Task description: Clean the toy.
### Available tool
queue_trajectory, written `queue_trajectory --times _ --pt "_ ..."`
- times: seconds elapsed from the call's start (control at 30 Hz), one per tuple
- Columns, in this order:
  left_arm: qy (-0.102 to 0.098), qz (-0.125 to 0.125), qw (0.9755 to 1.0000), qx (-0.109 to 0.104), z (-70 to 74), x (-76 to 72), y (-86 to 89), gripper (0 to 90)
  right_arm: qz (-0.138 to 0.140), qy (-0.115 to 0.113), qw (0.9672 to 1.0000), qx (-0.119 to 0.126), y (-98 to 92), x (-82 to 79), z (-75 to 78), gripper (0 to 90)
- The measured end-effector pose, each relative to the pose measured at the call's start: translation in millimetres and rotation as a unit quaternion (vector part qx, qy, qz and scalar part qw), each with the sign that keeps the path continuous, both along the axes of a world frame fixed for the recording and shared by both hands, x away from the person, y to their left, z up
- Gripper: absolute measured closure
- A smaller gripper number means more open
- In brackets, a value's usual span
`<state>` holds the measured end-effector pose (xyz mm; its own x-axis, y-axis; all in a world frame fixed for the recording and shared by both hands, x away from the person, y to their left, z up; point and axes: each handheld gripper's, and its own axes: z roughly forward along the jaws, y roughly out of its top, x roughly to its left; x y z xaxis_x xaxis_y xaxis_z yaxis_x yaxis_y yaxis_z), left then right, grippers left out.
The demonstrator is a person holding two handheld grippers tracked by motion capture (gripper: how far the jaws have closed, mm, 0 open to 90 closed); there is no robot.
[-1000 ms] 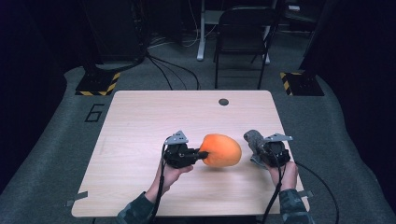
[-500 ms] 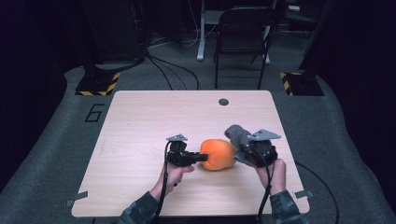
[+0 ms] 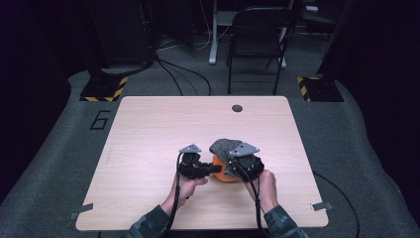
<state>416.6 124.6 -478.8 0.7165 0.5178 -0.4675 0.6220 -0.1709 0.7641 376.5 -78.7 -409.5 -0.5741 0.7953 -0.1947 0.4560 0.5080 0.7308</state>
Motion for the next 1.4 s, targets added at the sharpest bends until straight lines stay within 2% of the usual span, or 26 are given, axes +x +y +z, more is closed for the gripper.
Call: queue_trajectory --times 0.13,0.3,0.5,0.57,0.67,0.73,0.77,0.87,0.93,1.0,1.07,1.1,1.13,1.23,1.4 --pt "-0.005 0.000 1.0000 0.002 -0.2 -1.6 -3.2 78.7 -0.016 0.006 0.9999 0.000 -15.7 5.8 -3.7 74.6" --pt "-0.002 -0.001 1.0000 -0.002 -0.7 -1.7 -2.9 78.6 -0.057 0.020 0.9982 0.002 -40.9 15.9 -13.0 74.7" --pt "-0.003 -0.004 1.0000 -0.002 -1.1 -1.8 -3.7 78.7 -0.107 0.060 0.9924 -0.003 -66.4 33.9 -42.4 74.7" --pt "-0.004 -0.004 1.0000 -0.002 -1.2 -1.6 -3.7 78.7 -0.115 0.083 0.9898 -0.015 -73.0 41.3 -58.3 74.6" --pt "-0.010 -0.002 0.9999 0.002 -0.2 -2.9 -5.2 78.6 -0.113 0.109 0.9874 -0.018 -79.7 47.5 -71.5 74.4" --pt "-0.011 -0.001 0.9999 0.004 0.3 -3.7 -5.5 78.6 -0.116 0.101 0.9879 -0.019 -80.2 45.7 -62.9 74.4" --pt "-0.011 0.000 0.9999 0.004 0.2 -3.4 -5.0 78.7 -0.114 0.080 0.9902 -0.011 -79.8 42.7 -52.8 74.4" --pt "-0.010 0.001 1.0000 0.001 -0.2 -2.9 -4.4 78.7 -0.106 0.045 0.9932 0.021 -73.9 30.0 -23.5 74.4" --pt "-0.012 0.001 0.9999 0.004 0.2 -3.4 -5.0 78.6 -0.070 0.028 0.9959 0.049 -62.6 18.1 -4.4 74.3" --pt "-0.014 0.000 0.9999 0.006 0.2 -3.3 -4.8 78.6 -0.023 0.009 0.9979 0.060 -42.2 5.1 7.9 74.3" --pt "-0.014 0.002 0.9999 0.004 0.1 -3.4 -4.8 78.6 0.010 0.007 0.9975 0.070 -24.5 -3.5 11.0 74.3" --pt "-0.013 0.002 0.9999 0.004 0.0 -3.5 -4.7 78.6 0.017 0.007 0.9975 0.068 -18.3 -5.8 10.2 74.2" --pt "-0.013 0.002 0.9999 0.004 -0.2 -3.3 -4.5 78.6 0.026 0.004 0.9984 0.049 -10.1 -7.3 6.6 74.2" --pt "-0.010 0.002 0.9999 0.003 -2.0 -3.0 -4.7 78.6 0.023 0.001 0.9993 0.031 -6.5 -4.1 -3.5 74.5" --pt "-0.015 -0.004 0.9998 0.009 -1.7 -3.8 -6.5 78.6 0.004 0.002 0.9997 0.025 -19.9 0.4 -6.5 74.5"
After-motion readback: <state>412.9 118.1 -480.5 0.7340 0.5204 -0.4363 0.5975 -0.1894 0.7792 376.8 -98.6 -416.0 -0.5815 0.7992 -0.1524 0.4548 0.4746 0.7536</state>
